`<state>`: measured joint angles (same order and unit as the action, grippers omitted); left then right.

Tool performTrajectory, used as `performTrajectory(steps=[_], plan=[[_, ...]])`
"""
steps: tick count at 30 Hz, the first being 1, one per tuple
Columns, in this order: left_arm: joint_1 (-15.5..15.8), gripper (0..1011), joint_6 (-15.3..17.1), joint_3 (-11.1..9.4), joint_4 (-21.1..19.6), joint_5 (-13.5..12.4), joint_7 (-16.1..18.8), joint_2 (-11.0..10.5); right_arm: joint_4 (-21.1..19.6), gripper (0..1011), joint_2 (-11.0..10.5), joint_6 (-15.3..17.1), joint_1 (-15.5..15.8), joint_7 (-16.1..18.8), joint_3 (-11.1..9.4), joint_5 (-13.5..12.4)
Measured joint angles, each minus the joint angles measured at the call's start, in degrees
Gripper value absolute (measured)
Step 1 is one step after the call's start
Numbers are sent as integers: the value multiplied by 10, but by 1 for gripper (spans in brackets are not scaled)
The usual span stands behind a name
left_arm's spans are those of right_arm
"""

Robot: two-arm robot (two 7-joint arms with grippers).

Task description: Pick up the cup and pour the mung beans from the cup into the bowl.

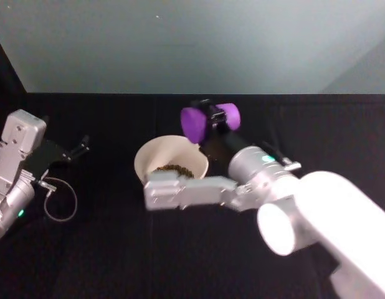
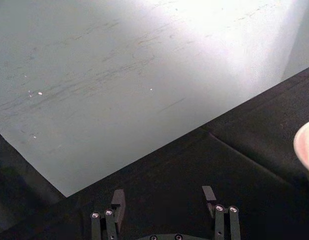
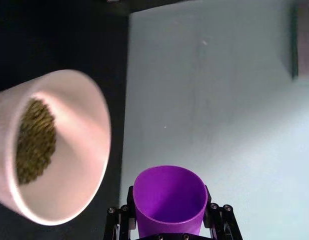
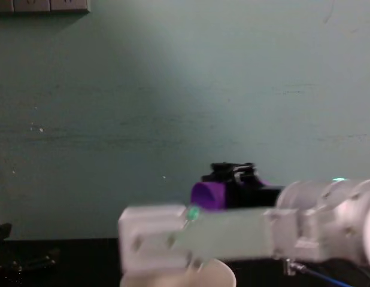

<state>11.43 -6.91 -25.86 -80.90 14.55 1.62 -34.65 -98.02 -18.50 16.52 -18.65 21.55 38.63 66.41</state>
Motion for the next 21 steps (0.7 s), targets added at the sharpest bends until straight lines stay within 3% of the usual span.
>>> performTrajectory(steps=[2, 3, 5, 6, 9, 10, 12, 13, 18, 21], plan=[[0, 1000, 0, 0, 0, 0, 0, 0, 0, 726, 3, -10, 11, -14, -24, -43], [0, 1000, 0, 0, 0, 0, 0, 0, 0, 724, 7, -20, 21, -23, -49, -86], [0, 1000, 0, 0, 0, 0, 0, 0, 3, 726, 12, -31, 29, -27, -71, -130], [0, 1000, 0, 0, 0, 0, 0, 0, 7, 726, 17, -42, 36, -29, -92, -170], [0, 1000, 0, 0, 0, 0, 0, 0, 16, 726, 25, -59, 44, -29, -122, -233], [0, 1000, 0, 0, 0, 0, 0, 0, 24, 726, 31, -71, 49, -28, -143, -276], [0, 1000, 0, 0, 0, 0, 0, 0, 34, 724, 38, -82, 54, -27, -161, -316], [0, 1000, 0, 0, 0, 0, 0, 0, 45, 726, 45, -93, 57, -25, -179, -353], [0, 1000, 0, 0, 0, 0, 0, 0, 87, 724, 65, -131, 65, -13, -229, -466], [0, 1000, 0, 0, 0, 0, 0, 0, 101, 726, 70, -142, 66, -6, -242, -502]])
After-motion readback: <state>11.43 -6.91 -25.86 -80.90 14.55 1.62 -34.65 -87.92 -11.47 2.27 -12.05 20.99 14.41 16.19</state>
